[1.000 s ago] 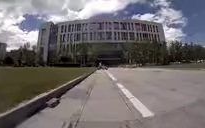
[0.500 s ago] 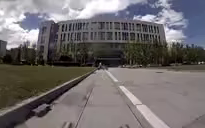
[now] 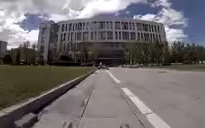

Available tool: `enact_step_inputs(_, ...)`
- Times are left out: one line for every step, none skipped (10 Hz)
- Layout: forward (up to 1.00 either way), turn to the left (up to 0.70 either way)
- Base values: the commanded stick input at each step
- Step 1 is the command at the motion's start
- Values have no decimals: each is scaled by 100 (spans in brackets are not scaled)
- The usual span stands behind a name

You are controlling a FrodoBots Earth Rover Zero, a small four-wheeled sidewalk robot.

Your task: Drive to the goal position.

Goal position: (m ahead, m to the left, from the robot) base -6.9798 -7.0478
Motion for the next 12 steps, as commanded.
enact_step_inputs(70, 0)
enact_step_inputs(70, 0)
enact_step_inputs(70, 0)
enact_step_inputs(70, 0)
enact_step_inputs(70, 0)
enact_step_inputs(70, 0)
enact_step_inputs(70, 0)
enact_step_inputs(70, 0)
enact_step_inputs(70, 0)
enact_step_inputs(70, 0)
enact_step_inputs(70, 0)
enact_step_inputs(70, 0)
